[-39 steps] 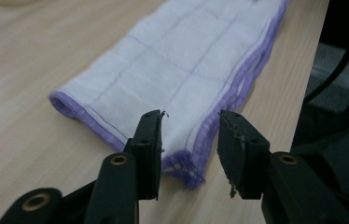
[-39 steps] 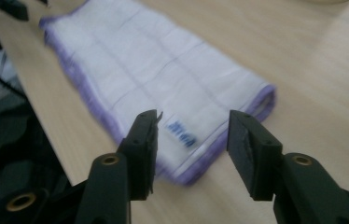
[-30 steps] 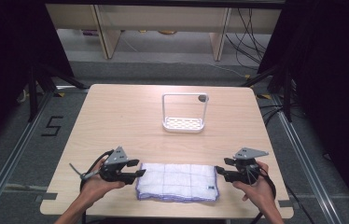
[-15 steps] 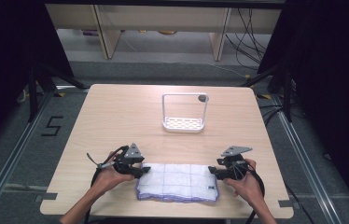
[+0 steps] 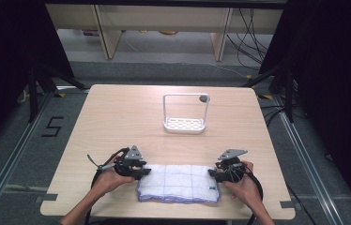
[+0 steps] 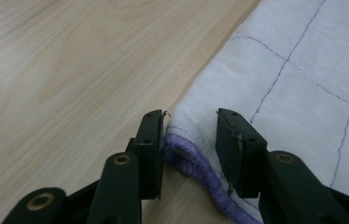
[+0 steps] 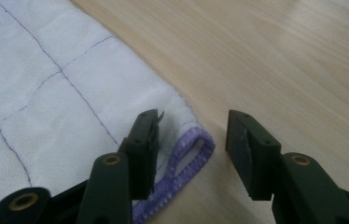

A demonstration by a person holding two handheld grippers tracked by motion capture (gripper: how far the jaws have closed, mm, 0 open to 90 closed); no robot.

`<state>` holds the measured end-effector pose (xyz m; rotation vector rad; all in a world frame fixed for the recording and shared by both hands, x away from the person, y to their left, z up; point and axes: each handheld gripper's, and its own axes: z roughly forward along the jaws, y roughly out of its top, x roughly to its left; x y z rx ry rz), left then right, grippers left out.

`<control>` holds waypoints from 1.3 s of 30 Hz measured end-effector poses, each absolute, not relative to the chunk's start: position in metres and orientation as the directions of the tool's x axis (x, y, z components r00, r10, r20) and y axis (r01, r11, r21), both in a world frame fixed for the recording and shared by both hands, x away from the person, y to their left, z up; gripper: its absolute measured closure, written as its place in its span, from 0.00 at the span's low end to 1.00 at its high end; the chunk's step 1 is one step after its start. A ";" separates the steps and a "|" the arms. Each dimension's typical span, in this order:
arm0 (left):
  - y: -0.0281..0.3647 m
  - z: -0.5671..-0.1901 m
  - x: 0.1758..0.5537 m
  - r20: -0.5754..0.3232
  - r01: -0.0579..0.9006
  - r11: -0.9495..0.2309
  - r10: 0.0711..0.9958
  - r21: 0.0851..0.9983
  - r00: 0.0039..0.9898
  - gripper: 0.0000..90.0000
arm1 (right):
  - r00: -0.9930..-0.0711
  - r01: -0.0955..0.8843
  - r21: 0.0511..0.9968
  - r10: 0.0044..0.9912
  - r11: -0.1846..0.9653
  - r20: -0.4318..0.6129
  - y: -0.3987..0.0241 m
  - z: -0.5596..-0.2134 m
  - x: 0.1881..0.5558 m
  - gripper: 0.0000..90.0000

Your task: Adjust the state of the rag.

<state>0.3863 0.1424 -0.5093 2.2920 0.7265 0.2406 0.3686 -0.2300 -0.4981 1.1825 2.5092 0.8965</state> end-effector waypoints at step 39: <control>0.122 -0.504 0.304 -0.042 0.339 -0.578 0.465 0.743 0.884 0.91 | -0.829 0.515 0.563 0.543 0.646 0.135 -0.172 -0.482 0.492 0.94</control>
